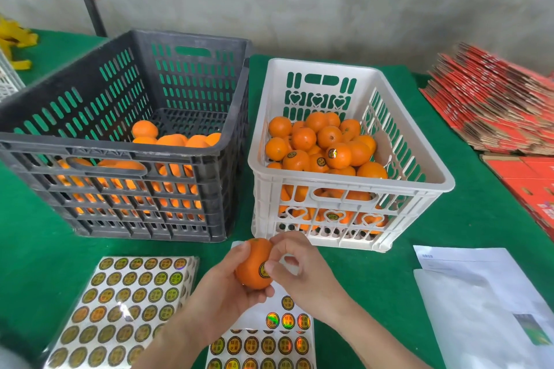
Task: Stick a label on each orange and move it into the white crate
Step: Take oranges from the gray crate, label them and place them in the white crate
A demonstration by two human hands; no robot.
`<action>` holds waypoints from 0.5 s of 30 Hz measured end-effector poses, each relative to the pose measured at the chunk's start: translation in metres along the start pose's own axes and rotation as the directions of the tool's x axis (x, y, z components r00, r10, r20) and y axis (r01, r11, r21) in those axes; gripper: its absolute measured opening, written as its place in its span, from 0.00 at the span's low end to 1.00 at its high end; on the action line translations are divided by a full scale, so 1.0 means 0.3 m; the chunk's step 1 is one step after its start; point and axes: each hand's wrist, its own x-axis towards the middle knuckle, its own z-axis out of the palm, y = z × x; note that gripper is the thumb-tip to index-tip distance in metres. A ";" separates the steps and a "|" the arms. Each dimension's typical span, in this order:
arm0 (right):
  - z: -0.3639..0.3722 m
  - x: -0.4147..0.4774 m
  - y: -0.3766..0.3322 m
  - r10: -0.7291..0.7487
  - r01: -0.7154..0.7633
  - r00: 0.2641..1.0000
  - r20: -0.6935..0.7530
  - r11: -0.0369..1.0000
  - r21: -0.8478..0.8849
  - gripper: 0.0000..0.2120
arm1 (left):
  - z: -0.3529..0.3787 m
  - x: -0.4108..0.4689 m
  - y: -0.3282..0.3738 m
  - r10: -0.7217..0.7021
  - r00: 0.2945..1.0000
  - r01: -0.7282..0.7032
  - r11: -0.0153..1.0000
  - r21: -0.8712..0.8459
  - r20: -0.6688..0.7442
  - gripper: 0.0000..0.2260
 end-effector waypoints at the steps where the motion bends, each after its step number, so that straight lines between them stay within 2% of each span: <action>1: -0.001 0.000 -0.001 -0.019 0.019 1.000 -0.008 0.998 -0.052 0.10 | 0.001 0.002 0.002 0.003 1.000 -0.003 1.000 0.003 0.001 0.25; 4: 0.011 -0.011 -0.001 -0.062 0.055 0.997 -0.043 0.987 -0.152 0.12 | 0.008 -0.003 0.001 0.002 1.000 -0.002 1.000 -0.003 0.006 0.23; 8: 0.038 -0.036 -0.002 -0.067 0.062 0.990 -0.122 0.997 -0.041 0.09 | 0.013 -0.012 -0.002 -0.016 0.999 0.018 0.998 -0.052 0.042 0.24; 12: -0.011 -0.020 -0.027 -0.008 0.013 0.987 -0.162 0.999 0.033 0.17 | 0.024 -0.022 0.034 0.015 1.000 -0.016 0.993 0.114 0.008 0.28; 15: -0.032 -0.030 -0.056 -0.178 0.173 0.979 -0.095 0.983 -0.059 0.24 | 0.072 -0.033 0.083 0.105 0.994 -0.111 0.976 0.188 0.041 0.23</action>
